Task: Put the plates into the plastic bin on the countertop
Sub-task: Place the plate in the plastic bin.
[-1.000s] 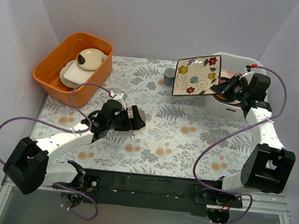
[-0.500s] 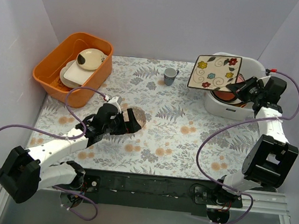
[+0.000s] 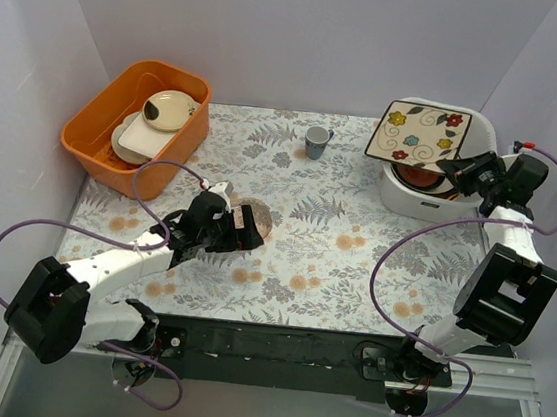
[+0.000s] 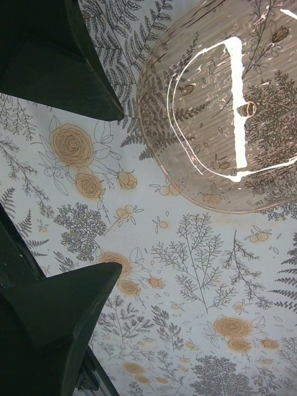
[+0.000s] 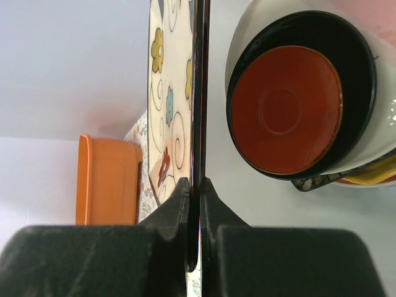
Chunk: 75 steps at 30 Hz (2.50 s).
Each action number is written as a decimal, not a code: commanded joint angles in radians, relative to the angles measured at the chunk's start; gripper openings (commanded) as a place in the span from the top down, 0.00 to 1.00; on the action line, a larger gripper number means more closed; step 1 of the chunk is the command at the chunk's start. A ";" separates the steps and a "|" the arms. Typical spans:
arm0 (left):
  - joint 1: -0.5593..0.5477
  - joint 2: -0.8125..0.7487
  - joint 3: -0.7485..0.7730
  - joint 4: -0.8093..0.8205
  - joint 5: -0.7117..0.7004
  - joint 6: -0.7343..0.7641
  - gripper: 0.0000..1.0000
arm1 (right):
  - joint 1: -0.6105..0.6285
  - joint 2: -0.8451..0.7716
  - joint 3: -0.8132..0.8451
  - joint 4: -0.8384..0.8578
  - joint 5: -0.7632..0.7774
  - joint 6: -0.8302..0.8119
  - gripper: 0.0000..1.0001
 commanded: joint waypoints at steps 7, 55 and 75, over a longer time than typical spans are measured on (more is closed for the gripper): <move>0.001 0.086 0.077 0.057 0.039 0.051 0.02 | -0.090 -0.058 -0.030 0.280 -0.058 0.080 0.99; 0.003 0.063 0.059 0.059 0.055 0.026 0.02 | -0.082 -0.023 -0.099 0.099 0.071 -0.085 0.33; 0.001 0.035 0.042 0.046 0.036 0.011 0.02 | -0.035 -0.414 -0.141 -0.192 0.274 -0.289 0.07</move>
